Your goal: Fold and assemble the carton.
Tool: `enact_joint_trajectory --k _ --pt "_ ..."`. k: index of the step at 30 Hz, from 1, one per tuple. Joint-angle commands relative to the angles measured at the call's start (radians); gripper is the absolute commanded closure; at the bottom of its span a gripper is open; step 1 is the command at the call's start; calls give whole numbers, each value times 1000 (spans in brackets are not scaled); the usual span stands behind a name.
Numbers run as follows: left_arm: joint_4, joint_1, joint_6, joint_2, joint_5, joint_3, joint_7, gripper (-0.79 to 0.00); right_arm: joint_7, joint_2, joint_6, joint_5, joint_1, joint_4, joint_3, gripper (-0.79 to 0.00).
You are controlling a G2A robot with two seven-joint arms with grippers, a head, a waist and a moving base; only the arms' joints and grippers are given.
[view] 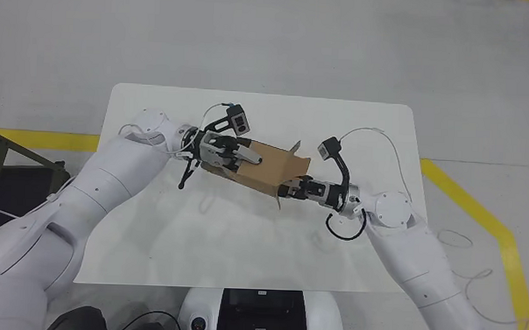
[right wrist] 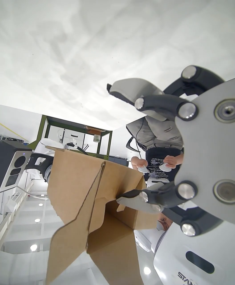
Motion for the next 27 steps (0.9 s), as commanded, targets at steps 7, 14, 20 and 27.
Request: enact_joint_trajectory --k 7,14,20,27 --pt "16 -5 -8 -8 19 -4 0 0 -15 -4 2 -2 8 -4 -13 -640" --pt "34 -13 -18 -12 56 -7 0 0 -28 -6 3 -8 11 -4 -18 -588" --pt "35 -21 -27 -12 89 -13 0 0 -44 -6 14 -23 8 -8 -22 -511" --pt "18 -21 -35 -10 122 -21 0 0 -83 -7 39 -45 2 -20 -21 -357"
